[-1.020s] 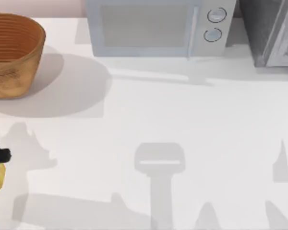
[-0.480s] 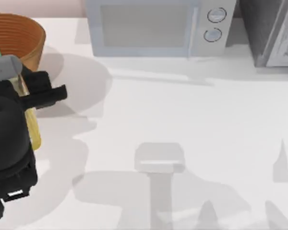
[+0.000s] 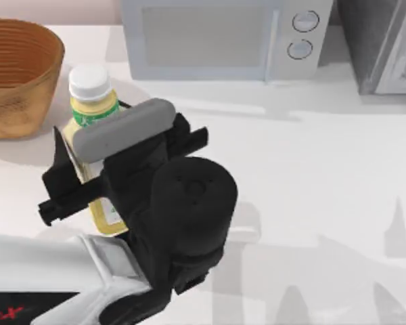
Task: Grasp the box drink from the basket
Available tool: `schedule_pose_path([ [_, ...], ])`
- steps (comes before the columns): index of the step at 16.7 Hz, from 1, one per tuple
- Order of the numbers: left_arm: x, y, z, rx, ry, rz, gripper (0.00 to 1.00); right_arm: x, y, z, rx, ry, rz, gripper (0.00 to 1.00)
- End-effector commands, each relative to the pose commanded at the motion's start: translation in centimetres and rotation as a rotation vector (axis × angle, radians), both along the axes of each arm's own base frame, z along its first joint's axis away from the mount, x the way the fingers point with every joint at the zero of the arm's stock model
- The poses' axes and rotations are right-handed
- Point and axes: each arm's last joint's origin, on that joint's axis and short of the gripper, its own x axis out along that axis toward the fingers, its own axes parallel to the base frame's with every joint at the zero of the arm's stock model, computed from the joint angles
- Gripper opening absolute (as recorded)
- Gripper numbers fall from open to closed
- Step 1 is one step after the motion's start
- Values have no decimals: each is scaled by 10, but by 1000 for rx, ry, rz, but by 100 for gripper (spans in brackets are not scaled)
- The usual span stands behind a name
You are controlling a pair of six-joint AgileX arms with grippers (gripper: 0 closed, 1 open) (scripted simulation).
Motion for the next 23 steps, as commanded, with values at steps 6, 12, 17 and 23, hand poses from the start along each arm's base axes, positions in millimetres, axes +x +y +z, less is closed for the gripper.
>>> schedule_pose_path([
  [6,-9,-28,-14,0,-21,64,0,0,0,0,0,0,0,100],
  [12,5,-43,-26,74,41,-66,0,0,0,0,0,0,0,100],
  [17,19,-18,-49,3,-12,17,0,0,0,0,0,0,0,100],
  [23,25,-2,-63,0,-21,64,0,0,0,0,0,0,0,100],
])
